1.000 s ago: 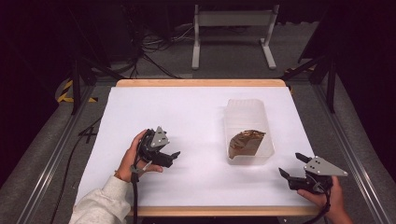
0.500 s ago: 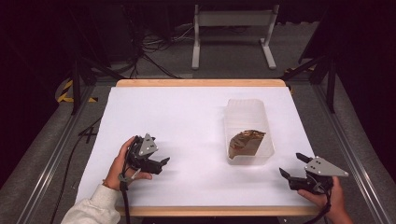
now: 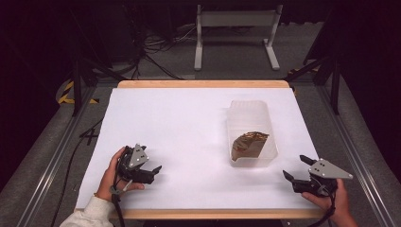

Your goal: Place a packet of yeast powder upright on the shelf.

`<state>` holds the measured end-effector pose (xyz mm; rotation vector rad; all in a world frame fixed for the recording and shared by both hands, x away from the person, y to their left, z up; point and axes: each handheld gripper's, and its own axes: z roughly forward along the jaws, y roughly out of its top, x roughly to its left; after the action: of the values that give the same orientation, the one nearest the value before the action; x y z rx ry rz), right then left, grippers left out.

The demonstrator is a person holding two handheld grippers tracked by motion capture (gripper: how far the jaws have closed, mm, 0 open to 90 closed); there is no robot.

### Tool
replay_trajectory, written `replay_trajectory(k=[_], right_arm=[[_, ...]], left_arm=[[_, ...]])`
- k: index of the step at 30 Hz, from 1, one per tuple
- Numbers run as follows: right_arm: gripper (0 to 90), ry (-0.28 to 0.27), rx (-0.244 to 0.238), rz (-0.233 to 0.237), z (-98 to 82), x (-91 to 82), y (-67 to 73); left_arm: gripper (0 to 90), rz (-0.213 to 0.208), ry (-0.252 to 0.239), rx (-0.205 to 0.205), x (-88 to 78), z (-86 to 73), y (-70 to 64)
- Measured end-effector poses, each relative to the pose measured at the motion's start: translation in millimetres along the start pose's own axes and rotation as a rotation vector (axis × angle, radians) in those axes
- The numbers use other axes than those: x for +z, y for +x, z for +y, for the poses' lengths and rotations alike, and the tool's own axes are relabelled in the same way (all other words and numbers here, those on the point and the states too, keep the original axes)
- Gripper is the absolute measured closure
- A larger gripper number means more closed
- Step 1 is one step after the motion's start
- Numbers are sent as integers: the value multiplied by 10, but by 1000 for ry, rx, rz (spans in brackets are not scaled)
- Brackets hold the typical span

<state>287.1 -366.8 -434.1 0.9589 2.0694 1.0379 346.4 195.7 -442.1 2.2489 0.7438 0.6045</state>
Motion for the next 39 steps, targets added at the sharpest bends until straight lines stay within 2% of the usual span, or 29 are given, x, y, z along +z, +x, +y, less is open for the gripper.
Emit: replay_trajectory(k=[1, 5, 12, 14, 18, 21, 28, 30, 39], right_arm=[[186, -1, 0, 0, 1, 0, 0], [186, -1, -6, 4, 9, 8, 6], [186, -4, -16, 12, 38, 40, 20], [186, -5, -21, 16, 50, 56, 22], [186, -8, -25, 21, 66, 82, 24], [186, -9, -26, 25, 75, 91, 26], [185, -12, -18, 20, 79, 102, 11], [186, -14, -15, 18, 76, 105, 3], [186, -15, -19, 33, 72, 116, 6]], left_arm=[[120, 5, -1, 3, -18, -23, 8], [117, -3, -16, -43, -90, -121, 25], [116, 8, -36, -97, -203, -325, 58], [114, -2, -58, -131, -251, -387, 86], [97, 23, -87, -187, -323, -479, 125], [97, 12, -113, -240, -391, -562, 148], [98, 6, -206, -352, -559, -761, 191], [113, -9, -230, -360, -586, -781, 214], [101, 6, -230, -351, -575, -714, 172]])
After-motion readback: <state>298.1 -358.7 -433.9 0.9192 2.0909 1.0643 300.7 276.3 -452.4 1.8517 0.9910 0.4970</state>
